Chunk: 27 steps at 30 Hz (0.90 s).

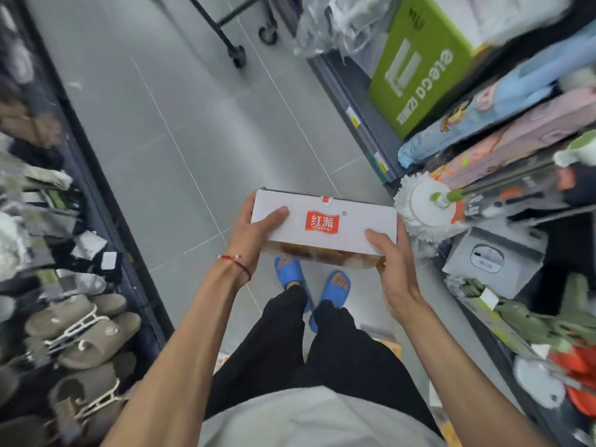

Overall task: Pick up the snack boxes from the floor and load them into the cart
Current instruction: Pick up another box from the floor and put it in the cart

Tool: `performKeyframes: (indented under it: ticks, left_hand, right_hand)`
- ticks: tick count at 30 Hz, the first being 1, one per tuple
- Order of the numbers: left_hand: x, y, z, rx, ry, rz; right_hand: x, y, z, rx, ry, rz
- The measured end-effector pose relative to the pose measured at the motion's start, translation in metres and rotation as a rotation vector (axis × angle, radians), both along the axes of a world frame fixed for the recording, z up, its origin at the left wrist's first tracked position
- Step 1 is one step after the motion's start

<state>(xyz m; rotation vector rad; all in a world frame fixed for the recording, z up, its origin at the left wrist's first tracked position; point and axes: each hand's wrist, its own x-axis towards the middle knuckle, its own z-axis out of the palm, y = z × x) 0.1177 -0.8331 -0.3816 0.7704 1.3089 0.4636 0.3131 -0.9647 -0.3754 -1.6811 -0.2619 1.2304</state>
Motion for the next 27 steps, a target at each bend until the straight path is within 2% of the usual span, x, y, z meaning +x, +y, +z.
performKeyframes:
  ticks: [8,13,27]
  left_hand:
    - [-0.036,0.032,0.062,0.154,-0.017,0.129]
    - [-0.073,0.072,0.080,0.189,-0.028,0.233]
    - [-0.178,0.299,0.098,0.249,-0.022,0.252]
  right_hand:
    - [-0.019,0.063,0.056,0.106,-0.012,0.082]
    - [-0.042,0.129,0.069,0.118,-0.005,0.231]
    - [-0.153,0.370,0.087,0.142,-0.048,0.284]
